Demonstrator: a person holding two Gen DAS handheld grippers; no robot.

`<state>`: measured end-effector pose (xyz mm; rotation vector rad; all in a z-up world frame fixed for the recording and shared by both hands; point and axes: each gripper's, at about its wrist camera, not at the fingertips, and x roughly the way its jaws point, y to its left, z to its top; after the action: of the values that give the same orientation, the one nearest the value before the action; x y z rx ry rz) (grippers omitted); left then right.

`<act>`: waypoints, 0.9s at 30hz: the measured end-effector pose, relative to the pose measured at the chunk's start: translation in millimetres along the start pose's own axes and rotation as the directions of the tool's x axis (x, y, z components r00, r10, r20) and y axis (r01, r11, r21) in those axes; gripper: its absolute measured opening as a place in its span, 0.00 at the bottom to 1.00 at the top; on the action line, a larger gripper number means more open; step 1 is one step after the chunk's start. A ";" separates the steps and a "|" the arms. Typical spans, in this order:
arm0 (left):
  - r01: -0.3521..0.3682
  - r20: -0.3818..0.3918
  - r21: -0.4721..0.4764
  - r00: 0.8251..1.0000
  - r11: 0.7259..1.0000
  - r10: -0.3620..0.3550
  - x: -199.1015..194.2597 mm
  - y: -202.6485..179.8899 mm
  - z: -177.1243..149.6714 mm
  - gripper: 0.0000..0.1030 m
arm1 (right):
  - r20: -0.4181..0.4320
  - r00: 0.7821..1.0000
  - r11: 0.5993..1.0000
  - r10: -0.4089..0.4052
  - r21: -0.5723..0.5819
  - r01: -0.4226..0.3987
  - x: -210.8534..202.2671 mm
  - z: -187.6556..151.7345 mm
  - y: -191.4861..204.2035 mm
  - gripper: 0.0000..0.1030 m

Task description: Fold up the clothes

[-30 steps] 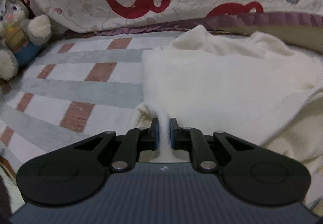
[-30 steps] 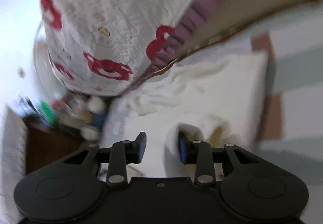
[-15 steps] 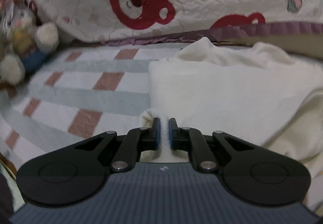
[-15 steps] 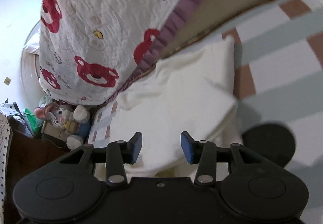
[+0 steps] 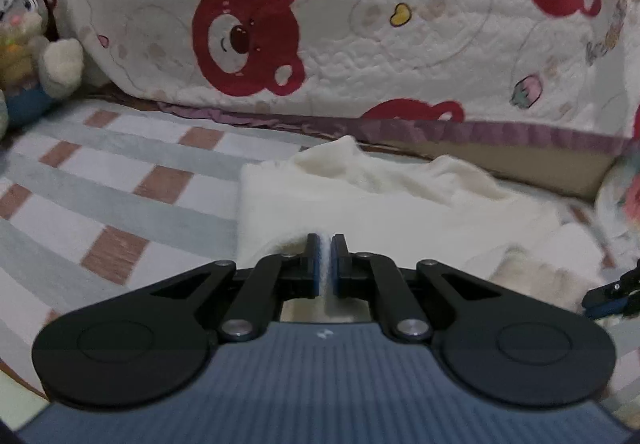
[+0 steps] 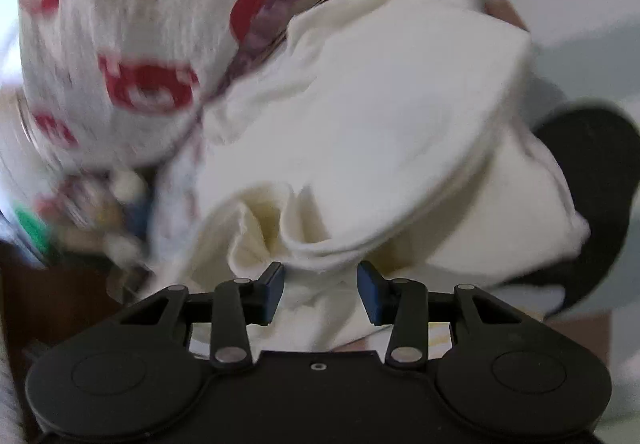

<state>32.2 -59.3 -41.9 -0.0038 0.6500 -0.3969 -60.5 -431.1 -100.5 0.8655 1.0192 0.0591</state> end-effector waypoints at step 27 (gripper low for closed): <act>-0.033 -0.114 -0.018 0.993 0.999 0.031 42.1 32.5 -17.2 0.07 | 0.511 0.840 0.765 -0.185 -0.461 0.449 -28.2 45.0 26.3 0.45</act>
<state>64.2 -42.4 -84.5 0.0105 0.7657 -0.3612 -33.0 -452.3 -52.5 0.1191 0.6465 -0.1254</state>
